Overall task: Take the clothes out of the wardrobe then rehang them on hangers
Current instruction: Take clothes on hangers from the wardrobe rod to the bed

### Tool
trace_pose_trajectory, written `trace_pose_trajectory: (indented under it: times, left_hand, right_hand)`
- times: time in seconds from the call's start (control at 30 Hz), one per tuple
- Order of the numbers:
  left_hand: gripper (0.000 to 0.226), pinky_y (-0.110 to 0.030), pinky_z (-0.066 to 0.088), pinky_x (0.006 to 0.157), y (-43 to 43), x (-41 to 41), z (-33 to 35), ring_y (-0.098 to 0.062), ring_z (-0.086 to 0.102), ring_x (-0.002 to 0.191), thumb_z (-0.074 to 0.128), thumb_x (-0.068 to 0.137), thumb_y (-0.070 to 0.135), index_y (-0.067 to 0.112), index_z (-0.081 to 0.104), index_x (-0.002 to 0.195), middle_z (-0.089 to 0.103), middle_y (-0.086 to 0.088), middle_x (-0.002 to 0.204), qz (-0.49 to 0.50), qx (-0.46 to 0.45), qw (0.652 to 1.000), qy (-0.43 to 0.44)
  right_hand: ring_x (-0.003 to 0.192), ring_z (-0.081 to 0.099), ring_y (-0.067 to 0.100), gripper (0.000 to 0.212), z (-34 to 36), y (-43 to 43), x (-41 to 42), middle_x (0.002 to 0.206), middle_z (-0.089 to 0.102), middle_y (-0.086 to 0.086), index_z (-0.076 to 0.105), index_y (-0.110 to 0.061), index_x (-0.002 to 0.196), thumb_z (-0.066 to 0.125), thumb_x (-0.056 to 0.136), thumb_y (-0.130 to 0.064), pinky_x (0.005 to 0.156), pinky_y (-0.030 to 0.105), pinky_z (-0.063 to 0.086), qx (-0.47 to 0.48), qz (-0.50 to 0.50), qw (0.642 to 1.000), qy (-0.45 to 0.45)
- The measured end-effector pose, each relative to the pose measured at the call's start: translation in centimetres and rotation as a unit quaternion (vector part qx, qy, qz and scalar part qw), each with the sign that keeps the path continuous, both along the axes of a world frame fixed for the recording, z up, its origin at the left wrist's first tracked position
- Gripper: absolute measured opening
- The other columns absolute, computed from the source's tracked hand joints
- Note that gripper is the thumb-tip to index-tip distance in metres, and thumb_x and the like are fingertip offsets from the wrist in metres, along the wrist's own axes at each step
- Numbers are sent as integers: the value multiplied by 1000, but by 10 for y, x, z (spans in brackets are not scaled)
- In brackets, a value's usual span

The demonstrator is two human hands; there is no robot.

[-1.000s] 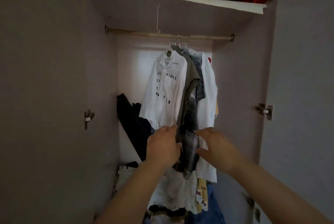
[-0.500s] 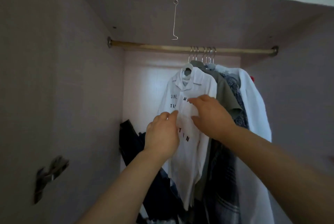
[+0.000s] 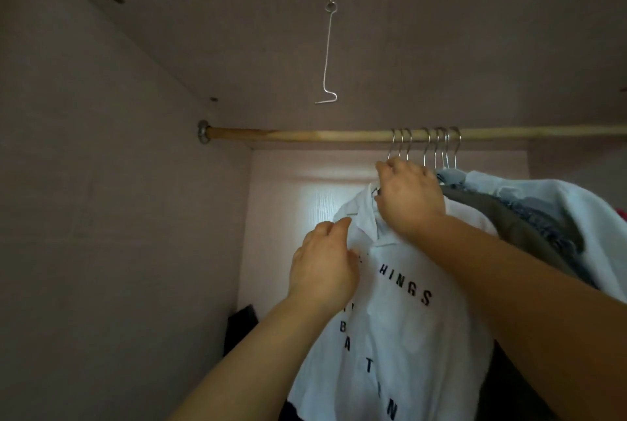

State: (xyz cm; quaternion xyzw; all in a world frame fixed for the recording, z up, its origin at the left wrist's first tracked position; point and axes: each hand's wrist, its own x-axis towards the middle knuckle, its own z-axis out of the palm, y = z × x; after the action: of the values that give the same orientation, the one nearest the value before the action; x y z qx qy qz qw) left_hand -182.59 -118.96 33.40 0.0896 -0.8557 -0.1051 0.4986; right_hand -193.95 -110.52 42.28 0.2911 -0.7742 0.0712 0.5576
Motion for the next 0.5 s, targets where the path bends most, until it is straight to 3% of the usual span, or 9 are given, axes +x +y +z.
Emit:
trace_pose_trajectory:
  times: [0.23,0.37,0.5]
  left_hand:
    - [52,-28,28,107,-12,-42,0,-15,32,131,42,98,25,24,23,146,34,2,144,5,-16,1000,-13]
    - [54,-28,27,108,-13,-51,1,-15,30,133,43,97,26,24,21,147,31,3,147,7,-30,999,-14]
    - [55,-28,25,108,-9,-51,13,-16,28,134,43,97,27,24,21,147,29,2,148,18,-37,999,2]
  right_hand:
    - [115,46,24,48,11,13,-53,127,49,7,41,-14,134,49,87,-8,95,37,38,13,-66,996,66]
    - [105,53,26,36,18,22,-64,120,55,6,48,-14,127,49,92,-14,76,32,43,21,-47,997,57]
    - [90,57,30,19,36,25,-60,102,60,10,54,-11,110,47,95,-21,59,30,35,-10,1,997,78]
